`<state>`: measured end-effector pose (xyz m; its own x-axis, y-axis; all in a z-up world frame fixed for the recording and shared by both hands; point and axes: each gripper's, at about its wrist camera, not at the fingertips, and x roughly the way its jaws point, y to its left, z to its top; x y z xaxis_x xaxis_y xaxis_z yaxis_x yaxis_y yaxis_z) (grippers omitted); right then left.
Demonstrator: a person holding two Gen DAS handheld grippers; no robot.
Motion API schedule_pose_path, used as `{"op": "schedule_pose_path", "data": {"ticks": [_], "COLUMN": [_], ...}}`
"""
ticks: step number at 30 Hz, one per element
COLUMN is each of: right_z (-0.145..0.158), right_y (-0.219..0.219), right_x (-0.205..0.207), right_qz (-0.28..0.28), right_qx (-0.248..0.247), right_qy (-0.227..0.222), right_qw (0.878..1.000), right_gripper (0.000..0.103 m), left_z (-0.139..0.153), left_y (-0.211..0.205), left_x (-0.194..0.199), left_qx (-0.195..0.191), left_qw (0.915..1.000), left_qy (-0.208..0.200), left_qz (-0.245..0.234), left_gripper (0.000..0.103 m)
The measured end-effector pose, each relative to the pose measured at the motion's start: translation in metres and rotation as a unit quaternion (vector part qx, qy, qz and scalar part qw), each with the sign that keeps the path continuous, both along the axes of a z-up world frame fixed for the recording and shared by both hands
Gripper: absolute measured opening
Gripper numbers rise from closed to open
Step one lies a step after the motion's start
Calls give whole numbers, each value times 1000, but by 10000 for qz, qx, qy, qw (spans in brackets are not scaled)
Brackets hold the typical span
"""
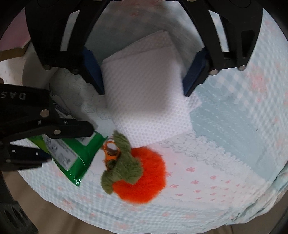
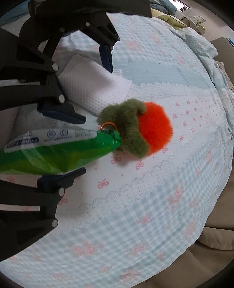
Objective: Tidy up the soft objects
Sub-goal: 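Grasp the white cloth with the left tool while the right tool grasps the green wipes pack, then carry the white cloth and green wipes pack over the cardboard box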
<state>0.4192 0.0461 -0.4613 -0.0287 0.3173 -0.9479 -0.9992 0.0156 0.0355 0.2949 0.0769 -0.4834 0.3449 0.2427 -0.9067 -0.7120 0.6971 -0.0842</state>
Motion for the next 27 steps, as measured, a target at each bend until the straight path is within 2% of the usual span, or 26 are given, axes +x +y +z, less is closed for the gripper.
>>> {"op": "schedule_pose_path", "data": {"ticks": [1, 4, 6, 9, 11, 18, 27], "right_z": [-1, 0, 1, 4, 10, 42, 110], "right_y": [-1, -2, -3, -4, -5, -11, -30], "right_x": [0, -3, -6, -8, -9, -9, -32], "right_qz": [-11, -72, -101, -179, -244, -638, -1324], "right_qx": [-8, 23, 18, 49, 95, 293, 645], "right_qy": [10, -15, -85, -88, -110, -97, -37], "right_qw": [10000, 10000, 9999, 9998, 9996, 9975, 9891], "right_gripper": [33, 31, 30, 29, 29, 28, 28], "left_z": [1, 4, 5, 7, 9, 38, 109], "left_y": [3, 10, 15, 28, 34, 34, 30], "left_x": [-2, -10, -17, -29, -34, -45, -72], "left_qx": [-38, -103, -145, -399, -598, -484, -329], "left_qw": [10000, 9999, 9998, 9986, 9972, 9980, 9976], "left_qy": [-7, -2, -6, -123, -257, -353, -593], "left_qz": [30, 91, 137, 310, 355, 176, -166], "left_gripper": [72, 53, 33, 16, 12, 9, 9]}}
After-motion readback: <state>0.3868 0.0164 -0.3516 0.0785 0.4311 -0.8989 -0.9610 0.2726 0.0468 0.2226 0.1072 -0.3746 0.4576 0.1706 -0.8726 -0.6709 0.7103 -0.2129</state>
